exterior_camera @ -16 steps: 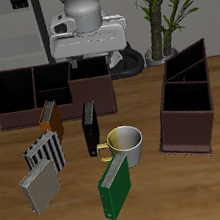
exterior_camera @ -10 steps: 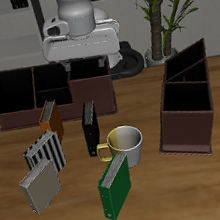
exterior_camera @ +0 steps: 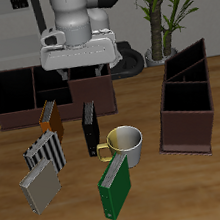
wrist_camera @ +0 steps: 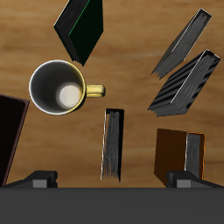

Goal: Place the black book into the left desk caddy's left compartment

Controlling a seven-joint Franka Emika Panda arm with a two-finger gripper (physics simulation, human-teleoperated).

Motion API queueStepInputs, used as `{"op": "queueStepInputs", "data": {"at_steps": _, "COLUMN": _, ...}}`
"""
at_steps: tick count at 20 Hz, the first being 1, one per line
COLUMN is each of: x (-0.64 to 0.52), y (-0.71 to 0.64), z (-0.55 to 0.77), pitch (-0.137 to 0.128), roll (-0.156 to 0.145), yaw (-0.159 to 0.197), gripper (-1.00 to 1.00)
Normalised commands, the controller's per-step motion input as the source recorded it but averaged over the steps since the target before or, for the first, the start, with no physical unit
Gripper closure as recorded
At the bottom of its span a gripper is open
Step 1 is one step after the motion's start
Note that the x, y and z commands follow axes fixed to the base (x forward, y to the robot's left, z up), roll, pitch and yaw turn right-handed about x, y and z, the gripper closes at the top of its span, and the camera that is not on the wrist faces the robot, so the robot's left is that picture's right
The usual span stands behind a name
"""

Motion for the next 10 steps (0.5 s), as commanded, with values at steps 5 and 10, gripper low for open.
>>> {"op": "queueStepInputs", "data": {"at_steps": 5, "x": 0.08, "y": -0.08, "z": -0.20, "pitch": -0.037, "roll": -0.024, "yaw": 0.016, "gripper": -1.00}}
{"op": "queueStepInputs", "data": {"at_steps": 10, "x": 0.08, "y": 0.03, "z": -0.31, "pitch": -0.003, "roll": 0.009, "yaw": 0.009, "gripper": -1.00}}
